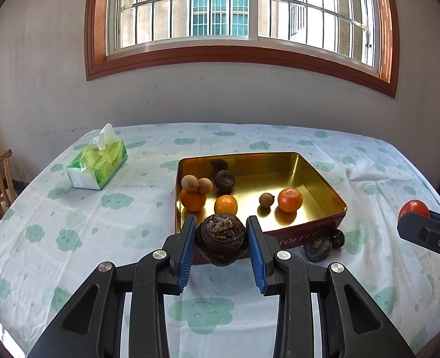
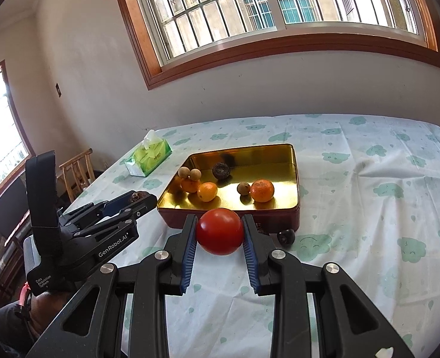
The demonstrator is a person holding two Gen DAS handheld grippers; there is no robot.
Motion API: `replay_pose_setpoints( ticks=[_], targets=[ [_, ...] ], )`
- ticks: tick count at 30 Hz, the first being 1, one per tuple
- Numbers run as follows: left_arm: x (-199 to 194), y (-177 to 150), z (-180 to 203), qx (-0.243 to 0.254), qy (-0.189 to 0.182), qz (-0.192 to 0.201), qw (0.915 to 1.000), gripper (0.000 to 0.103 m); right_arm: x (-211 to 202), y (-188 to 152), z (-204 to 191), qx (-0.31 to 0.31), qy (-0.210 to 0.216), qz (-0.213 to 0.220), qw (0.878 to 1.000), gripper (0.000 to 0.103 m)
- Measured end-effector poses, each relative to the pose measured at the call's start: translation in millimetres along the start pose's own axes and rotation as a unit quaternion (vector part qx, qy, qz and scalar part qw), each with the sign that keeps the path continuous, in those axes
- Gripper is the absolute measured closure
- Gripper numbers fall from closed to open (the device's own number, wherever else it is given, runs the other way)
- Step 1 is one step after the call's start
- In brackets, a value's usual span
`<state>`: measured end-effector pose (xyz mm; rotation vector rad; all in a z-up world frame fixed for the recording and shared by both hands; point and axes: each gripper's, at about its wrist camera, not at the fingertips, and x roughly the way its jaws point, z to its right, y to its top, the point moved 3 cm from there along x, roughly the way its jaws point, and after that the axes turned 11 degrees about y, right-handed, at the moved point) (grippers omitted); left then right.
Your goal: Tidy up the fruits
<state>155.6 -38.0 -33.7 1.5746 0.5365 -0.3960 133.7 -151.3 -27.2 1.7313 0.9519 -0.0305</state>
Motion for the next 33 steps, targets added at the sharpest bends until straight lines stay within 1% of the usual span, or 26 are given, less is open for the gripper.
replay_pose_setpoints(
  ticks=[10,18,23,33],
  targets=[
    [5,10,3,0.005,0.002,0.007,1.0,0.068,9,11,2,-0.005,0.002,0.007,1.0,0.075],
    [11,17,0,0.004,0.007,0.012,0.9999,0.068,14,14,4,-0.007,0.001,0.008,1.0,0.075],
    [18,23,-3,-0.001,0.013,0.015,0.9998,0.068,19,18,6,-0.005,-0.001,0.016,1.0,0.075],
    [33,27,-8,-0.012,0.023,0.017,0.9995,0.068,35,23,13,-0.005,-0.016,0.03,0.999,0.075]
  ],
)
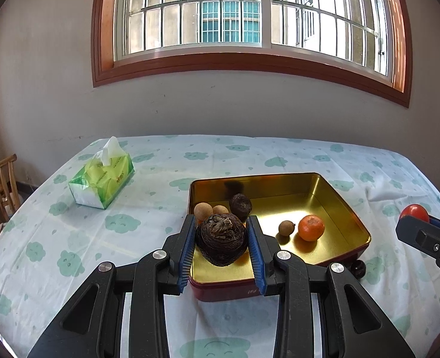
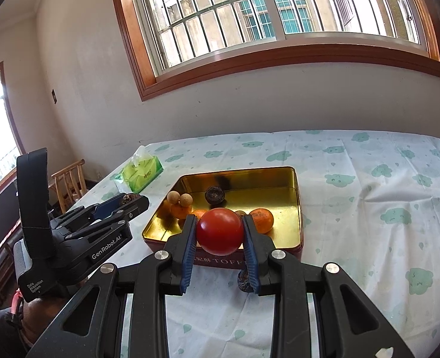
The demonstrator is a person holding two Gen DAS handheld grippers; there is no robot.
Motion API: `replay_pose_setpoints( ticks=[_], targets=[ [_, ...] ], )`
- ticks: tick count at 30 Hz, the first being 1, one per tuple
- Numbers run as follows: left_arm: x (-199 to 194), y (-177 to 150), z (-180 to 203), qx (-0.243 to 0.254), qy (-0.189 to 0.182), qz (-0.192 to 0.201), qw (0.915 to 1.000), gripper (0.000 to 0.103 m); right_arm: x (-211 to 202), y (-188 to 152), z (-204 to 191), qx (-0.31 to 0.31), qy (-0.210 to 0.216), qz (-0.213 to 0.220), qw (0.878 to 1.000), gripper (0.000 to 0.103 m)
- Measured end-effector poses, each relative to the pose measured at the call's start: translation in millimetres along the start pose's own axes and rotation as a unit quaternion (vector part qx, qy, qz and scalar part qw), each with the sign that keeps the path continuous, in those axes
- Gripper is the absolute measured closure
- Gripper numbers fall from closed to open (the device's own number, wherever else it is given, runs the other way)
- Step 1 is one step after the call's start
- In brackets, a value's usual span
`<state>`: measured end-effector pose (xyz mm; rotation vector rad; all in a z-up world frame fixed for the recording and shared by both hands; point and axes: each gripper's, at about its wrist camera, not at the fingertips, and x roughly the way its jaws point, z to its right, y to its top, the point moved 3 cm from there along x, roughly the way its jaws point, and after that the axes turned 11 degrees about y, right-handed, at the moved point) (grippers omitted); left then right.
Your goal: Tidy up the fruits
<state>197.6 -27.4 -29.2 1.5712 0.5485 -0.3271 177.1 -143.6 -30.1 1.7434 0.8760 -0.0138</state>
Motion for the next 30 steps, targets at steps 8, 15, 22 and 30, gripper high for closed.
replay_pose_setpoints(
  ticks=[8,15,22,30],
  targets=[
    [8,3,-2,0.002,0.006,0.025,0.9997,0.068,11,5,11,-0.001,-0.017,0.01,1.0,0.075],
    [15,8,-3,-0.002,0.005,0.041,0.9991,0.068,24,5,21,0.001,-0.027,0.013,1.0,0.075],
    [24,10,0,0.004,0.009,0.051,0.9986,0.068,33,4,30,0.006,-0.033,0.013,0.999,0.075],
    [30,12,4,0.003,0.003,0.059,0.9982,0.068,43,8,31,0.004,-0.032,0.017,0.999,0.075]
  ],
)
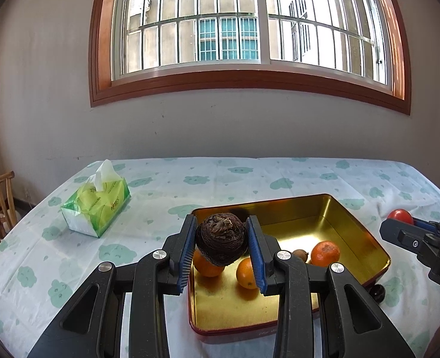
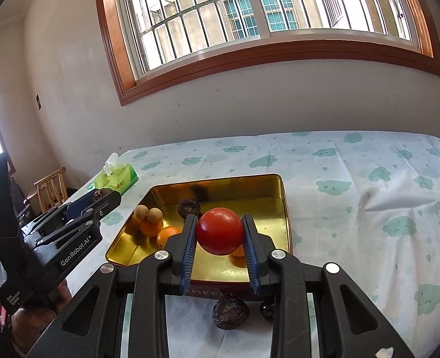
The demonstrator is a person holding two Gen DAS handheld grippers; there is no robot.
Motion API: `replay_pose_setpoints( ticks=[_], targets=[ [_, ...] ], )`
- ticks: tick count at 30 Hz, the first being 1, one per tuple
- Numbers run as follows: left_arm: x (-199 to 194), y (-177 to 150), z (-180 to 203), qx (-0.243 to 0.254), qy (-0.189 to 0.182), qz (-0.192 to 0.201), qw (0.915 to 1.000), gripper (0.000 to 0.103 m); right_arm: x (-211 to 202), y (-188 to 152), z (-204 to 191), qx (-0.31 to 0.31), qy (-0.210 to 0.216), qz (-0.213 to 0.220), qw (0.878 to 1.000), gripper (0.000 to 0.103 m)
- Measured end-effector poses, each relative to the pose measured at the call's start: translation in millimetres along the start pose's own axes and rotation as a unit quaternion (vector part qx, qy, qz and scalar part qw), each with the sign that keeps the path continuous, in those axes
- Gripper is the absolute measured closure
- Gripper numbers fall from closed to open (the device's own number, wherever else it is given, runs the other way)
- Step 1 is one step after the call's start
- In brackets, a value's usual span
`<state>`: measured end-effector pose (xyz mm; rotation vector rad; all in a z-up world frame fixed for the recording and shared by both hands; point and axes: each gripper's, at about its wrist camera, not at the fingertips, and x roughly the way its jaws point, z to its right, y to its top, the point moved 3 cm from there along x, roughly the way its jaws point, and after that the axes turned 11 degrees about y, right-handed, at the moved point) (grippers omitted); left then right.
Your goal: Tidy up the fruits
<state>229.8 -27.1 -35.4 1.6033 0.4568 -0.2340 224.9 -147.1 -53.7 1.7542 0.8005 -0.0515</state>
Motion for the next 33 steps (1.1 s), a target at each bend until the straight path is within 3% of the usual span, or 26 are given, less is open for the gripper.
replay_pose_setpoints(
  ticks=[33],
  targets=[
    [25,7,4,-0.008,0.001,0.006,0.9999,0.068,27,6,0,-0.009,0.005,0.008,1.0,0.075]
  ],
)
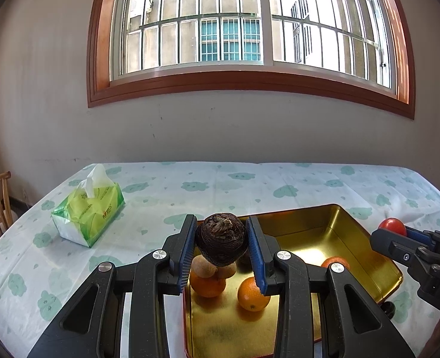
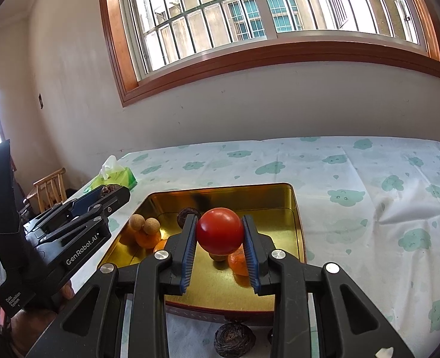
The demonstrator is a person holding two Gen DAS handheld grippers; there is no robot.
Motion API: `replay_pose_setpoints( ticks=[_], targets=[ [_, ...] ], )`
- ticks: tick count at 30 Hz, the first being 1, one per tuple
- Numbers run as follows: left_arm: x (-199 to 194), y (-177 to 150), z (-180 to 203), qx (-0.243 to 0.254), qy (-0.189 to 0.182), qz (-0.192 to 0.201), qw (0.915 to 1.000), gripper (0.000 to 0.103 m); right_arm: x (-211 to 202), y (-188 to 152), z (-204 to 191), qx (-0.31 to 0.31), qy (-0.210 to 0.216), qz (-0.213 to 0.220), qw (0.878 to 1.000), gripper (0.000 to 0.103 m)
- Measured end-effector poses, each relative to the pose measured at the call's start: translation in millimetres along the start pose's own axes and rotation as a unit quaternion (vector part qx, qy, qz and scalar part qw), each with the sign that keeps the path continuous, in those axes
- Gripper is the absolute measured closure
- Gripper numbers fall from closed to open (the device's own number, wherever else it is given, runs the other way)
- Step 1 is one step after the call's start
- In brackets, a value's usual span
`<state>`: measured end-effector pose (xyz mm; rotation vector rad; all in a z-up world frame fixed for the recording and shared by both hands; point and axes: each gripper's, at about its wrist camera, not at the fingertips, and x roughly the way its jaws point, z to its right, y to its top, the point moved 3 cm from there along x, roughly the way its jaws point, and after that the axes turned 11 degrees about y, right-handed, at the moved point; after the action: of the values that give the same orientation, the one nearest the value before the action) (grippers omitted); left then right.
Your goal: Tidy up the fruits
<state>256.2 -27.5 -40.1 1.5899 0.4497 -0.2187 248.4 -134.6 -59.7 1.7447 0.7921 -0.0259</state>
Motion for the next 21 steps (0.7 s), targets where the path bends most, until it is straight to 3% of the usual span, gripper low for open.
replay_pose_setpoints(
  ticks=[21],
  targets=[
    [19,0,-4,-0.008,0.003,-0.004,1.0,0.068,20,5,11,0.01,-0.002,-0.002,1.0,0.075]
  ],
)
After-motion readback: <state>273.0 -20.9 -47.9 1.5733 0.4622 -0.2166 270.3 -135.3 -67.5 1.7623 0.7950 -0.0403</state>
